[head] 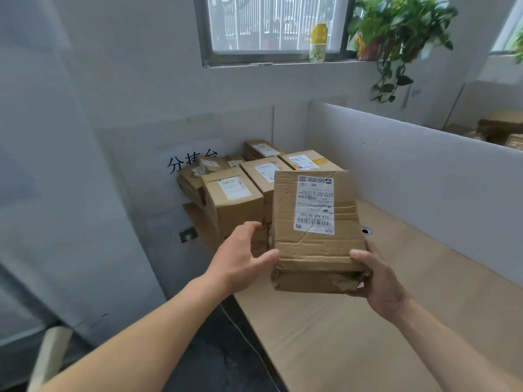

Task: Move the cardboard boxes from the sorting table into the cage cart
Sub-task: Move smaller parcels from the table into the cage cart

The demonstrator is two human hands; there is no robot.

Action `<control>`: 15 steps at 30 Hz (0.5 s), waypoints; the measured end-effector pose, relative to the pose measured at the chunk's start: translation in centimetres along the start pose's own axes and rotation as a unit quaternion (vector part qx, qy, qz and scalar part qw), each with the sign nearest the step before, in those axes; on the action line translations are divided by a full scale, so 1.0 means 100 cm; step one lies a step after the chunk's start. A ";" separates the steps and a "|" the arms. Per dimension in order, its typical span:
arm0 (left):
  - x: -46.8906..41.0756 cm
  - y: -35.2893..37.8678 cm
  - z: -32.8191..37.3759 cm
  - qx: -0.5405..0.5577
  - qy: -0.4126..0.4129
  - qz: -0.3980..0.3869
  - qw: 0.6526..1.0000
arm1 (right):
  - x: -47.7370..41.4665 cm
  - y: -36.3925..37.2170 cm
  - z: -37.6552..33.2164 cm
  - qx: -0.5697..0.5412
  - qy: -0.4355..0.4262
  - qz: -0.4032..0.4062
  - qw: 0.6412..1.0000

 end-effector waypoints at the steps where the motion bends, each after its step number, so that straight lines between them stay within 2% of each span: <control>1: 0.009 -0.010 -0.002 -0.004 0.001 0.005 1.000 | 0.006 0.009 -0.002 0.001 -0.004 -0.003 1.000; 8: 0.063 -0.076 -0.027 -0.072 -0.002 0.052 0.996 | 0.037 0.079 -0.011 0.004 -0.030 -0.052 0.998; 15: 0.106 -0.124 -0.042 -0.131 -0.056 0.109 0.984 | 0.034 0.138 -0.015 -0.015 -0.051 -0.128 0.990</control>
Point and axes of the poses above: each hand's wrist, its own x-axis away from the middle knuckle, its own y-axis out of the palm, z = x × y, the point moved 1 cm from there along -x, towards the middle knuckle, and after that the axes turned 2 degrees about -x, right-handed, at the moved point
